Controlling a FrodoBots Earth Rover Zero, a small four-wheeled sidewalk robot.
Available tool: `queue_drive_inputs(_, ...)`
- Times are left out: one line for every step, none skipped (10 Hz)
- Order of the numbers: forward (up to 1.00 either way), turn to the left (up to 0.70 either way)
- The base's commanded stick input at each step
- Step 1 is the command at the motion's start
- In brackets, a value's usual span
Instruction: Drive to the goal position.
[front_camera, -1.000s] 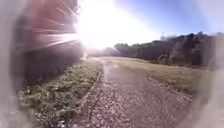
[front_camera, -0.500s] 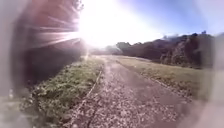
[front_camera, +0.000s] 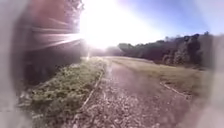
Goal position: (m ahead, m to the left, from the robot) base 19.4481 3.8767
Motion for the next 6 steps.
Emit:
queue_drive_inputs(0.85,-0.34)
queue_drive_inputs(0.85,-0.34)
queue_drive_inputs(0.85,-0.34)
queue_drive_inputs(0.85,-0.31)
queue_drive_inputs(0.85,-0.08)
queue_drive_inputs(0.85,0.00)
